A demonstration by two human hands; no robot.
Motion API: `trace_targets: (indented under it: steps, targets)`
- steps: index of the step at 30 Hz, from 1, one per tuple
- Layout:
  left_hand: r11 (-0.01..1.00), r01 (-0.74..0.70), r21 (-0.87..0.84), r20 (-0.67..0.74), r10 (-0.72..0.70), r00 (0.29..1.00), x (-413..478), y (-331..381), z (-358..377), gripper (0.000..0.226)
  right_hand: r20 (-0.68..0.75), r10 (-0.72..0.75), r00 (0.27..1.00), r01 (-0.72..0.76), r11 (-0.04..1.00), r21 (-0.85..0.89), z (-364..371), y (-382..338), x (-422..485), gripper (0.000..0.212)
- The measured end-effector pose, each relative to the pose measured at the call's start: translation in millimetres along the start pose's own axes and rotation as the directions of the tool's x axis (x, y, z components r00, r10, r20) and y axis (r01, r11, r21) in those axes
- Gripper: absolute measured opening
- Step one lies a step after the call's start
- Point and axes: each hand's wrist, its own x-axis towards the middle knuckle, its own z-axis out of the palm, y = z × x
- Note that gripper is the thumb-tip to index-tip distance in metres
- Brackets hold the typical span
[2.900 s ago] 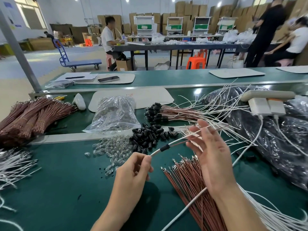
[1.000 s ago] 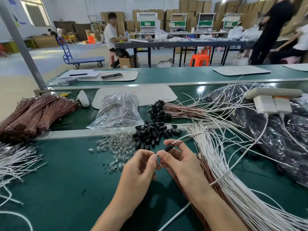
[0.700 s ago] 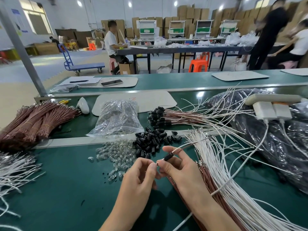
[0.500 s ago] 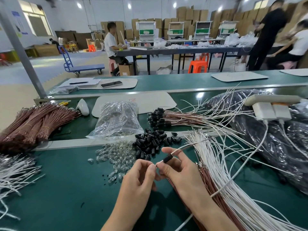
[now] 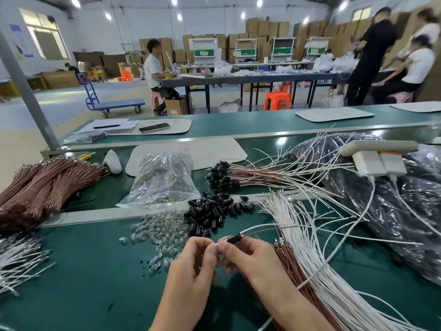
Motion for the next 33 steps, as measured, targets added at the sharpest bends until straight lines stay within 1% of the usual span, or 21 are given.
trace_targets:
  steps: [3, 5, 7, 11, 17, 19, 24, 27, 28, 29, 30, 31, 32, 33]
  targets:
    - [0.998, -0.032, 0.049, 0.018, 0.031, 0.999, 0.3, -0.3, -0.8, 0.011, 0.005, -0.008, 1.0, 0.008, 1.0, -0.008, 0.0, -0.7, -0.7, 0.01]
    - [0.998, -0.032, 0.058, 0.024, 0.031, 0.999, 0.5, -0.1, -0.9, 0.01, -0.007, -0.01, 1.0, 0.01, 1.0, -0.005, -0.5, -0.9, -0.3, 0.011]
    - [0.999, -0.014, 0.04, 0.021, 0.013, 1.0, 0.8, 1.3, -0.3, 0.012, -0.019, -0.007, 1.0, 0.007, 1.0, 0.015, -0.3, -1.4, -0.3, 0.01]
    - [0.999, 0.016, -0.029, -0.007, -0.016, 1.0, 1.4, 3.5, 0.5, 0.023, -0.015, -0.01, 1.0, 0.011, 0.997, 0.079, 3.2, -1.4, -1.5, 0.012]
    - [0.994, 0.03, -0.105, -0.026, -0.033, 0.999, 2.7, 6.9, 0.7, 0.026, -0.021, 0.01, 1.0, -0.006, 0.982, 0.191, 8.9, 0.4, -0.1, 0.021]
    - [0.991, 0.031, -0.128, -0.037, -0.036, 0.999, 3.1, 7.5, 1.2, 0.028, -0.022, 0.017, 1.0, -0.012, 0.975, 0.22, 9.8, 0.8, 0.1, 0.021]
    - [0.983, 0.051, -0.179, -0.062, -0.063, 0.996, 4.0, 8.1, 1.9, 0.034, -0.016, 0.013, 1.0, -0.009, 0.972, 0.234, 10.4, 1.8, 0.3, 0.017]
    - [0.984, 0.084, -0.158, -0.05, -0.093, 0.994, 4.1, 10.4, 1.7, 0.029, -0.024, 0.014, 1.0, -0.008, 0.972, 0.234, 10.0, 2.6, 1.1, 0.021]
    - [0.988, 0.091, -0.126, -0.042, -0.097, 0.994, 3.9, 10.5, 1.0, 0.027, -0.03, 0.014, 0.999, -0.007, 0.974, 0.227, 10.4, 2.8, 1.4, 0.024]
    - [0.995, 0.088, -0.054, -0.043, -0.09, 0.995, 3.3, 8.9, -0.6, 0.026, -0.042, 0.014, 0.999, -0.005, 0.976, 0.219, 10.5, 2.9, 1.6, 0.026]
    - [0.995, 0.062, 0.079, -0.064, -0.057, 0.996, 3.4, 5.9, -3.9, 0.03, -0.056, 0.015, 0.998, -0.003, 0.977, 0.213, 10.8, 3.0, 1.9, 0.029]
    - [0.966, 0.019, 0.256, -0.094, 0.006, 0.996, 3.7, 3.1, -9.1, 0.037, -0.067, 0.018, 0.998, -0.003, 0.977, 0.214, 10.5, 3.0, 1.9, 0.031]
    - [0.885, -0.013, 0.465, -0.122, 0.078, 0.989, 4.9, 0.8, -15.7, 0.039, -0.072, 0.021, 0.997, -0.005, 0.976, 0.219, 9.7, 2.8, 2.1, 0.032]
    - [0.769, -0.012, 0.639, -0.136, 0.128, 0.982, 6.6, -1.7, -21.9, 0.045, -0.071, 0.026, 0.997, -0.009, 0.974, 0.225, 8.5, 2.7, 2.3, 0.032]
